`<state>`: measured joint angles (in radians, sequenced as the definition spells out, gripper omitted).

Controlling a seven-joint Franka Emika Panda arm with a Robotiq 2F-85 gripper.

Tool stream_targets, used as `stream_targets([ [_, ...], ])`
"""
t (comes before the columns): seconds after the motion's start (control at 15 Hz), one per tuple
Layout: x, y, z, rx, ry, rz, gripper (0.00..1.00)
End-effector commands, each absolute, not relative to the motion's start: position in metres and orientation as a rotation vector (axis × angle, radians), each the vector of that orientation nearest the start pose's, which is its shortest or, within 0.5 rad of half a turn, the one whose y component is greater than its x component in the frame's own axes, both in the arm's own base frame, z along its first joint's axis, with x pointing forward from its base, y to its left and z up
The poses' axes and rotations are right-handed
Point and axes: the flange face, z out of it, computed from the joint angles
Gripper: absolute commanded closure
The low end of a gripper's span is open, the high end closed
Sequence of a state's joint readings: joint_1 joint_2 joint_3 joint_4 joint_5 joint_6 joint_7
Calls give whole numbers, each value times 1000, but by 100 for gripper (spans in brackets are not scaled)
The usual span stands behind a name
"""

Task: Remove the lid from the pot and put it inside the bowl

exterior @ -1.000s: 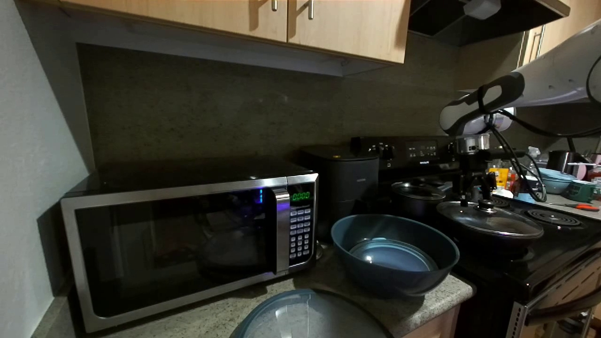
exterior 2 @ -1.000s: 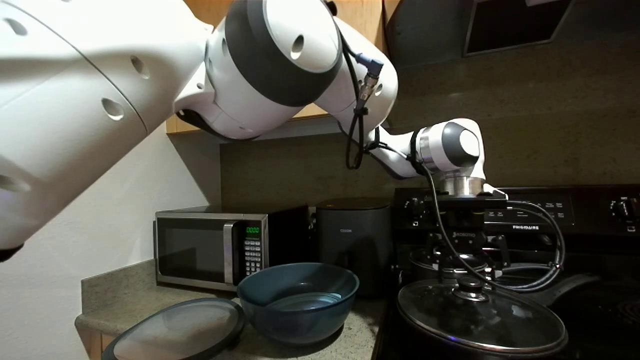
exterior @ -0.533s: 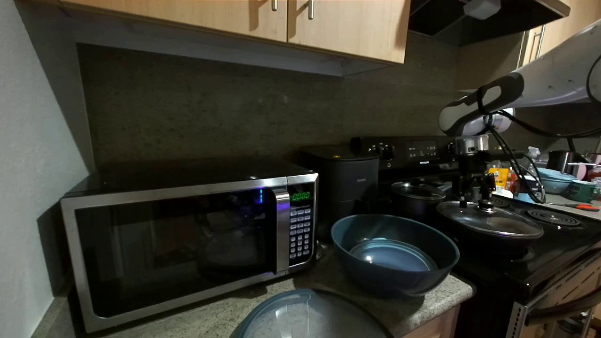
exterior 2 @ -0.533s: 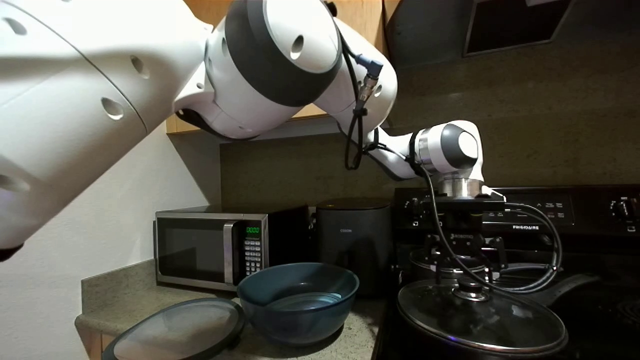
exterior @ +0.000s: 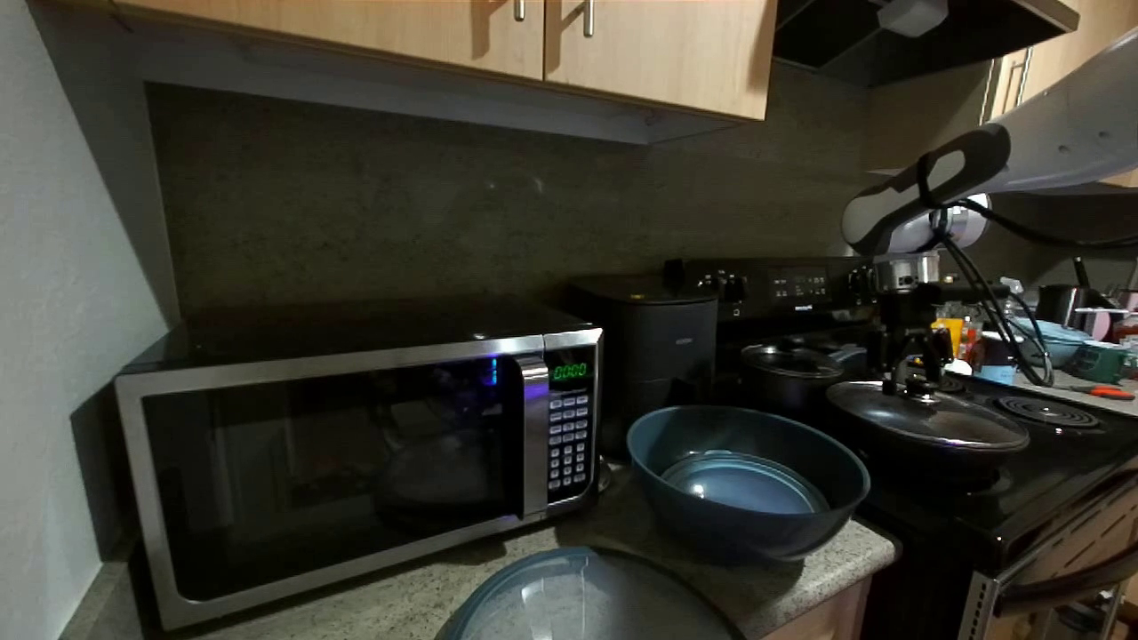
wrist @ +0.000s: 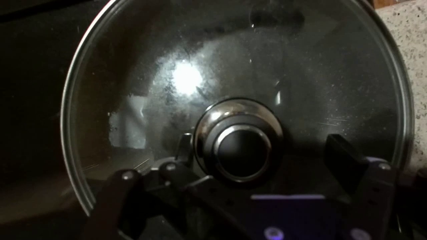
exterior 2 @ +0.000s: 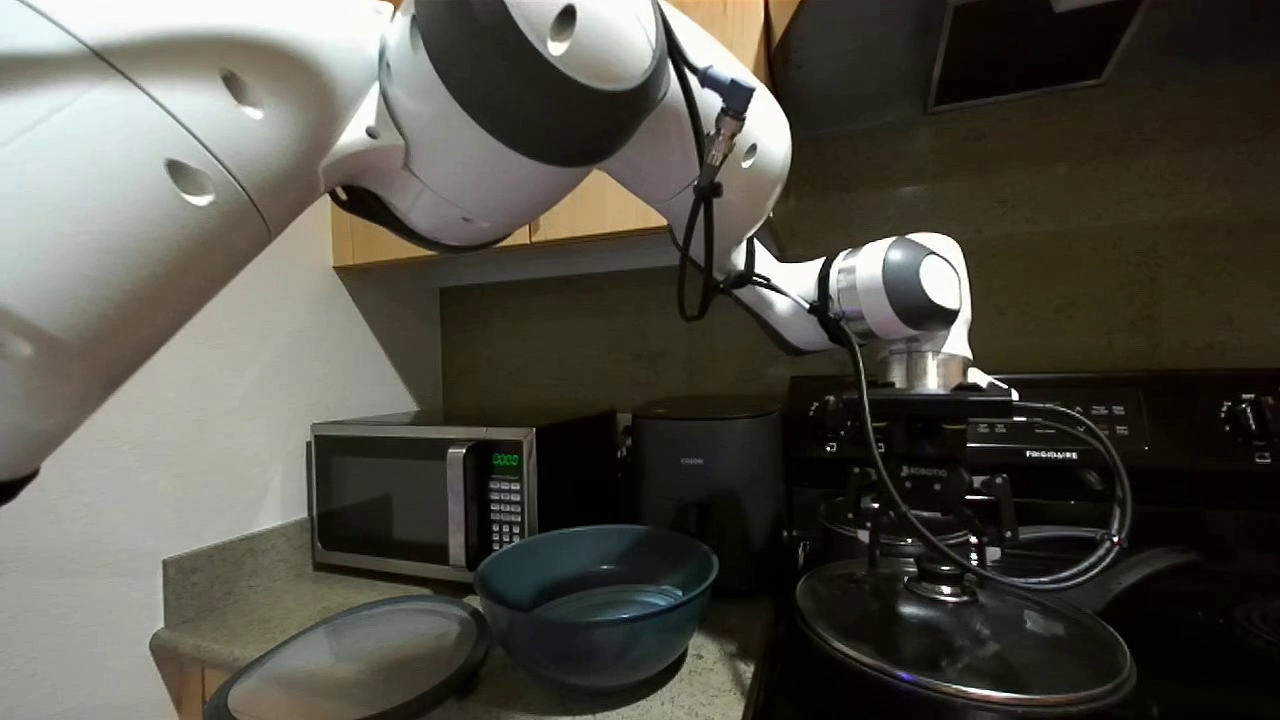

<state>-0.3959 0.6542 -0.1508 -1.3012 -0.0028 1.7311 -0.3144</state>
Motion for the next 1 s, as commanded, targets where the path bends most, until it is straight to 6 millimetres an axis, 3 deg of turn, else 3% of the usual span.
stream_targets([
  [0.0,614,-349,349,-3102,338,359,0],
  [0.13,612,-350,353,-3104,343,351,0],
  [0.2,612,-350,351,-3094,333,367,25],
  [0.33,612,-350,348,-3091,334,387,33],
  [0.6,612,-353,348,-3094,322,403,60],
  [0.73,614,-352,350,-3098,317,400,70],
  [0.93,615,-353,350,-3101,320,409,75],
])
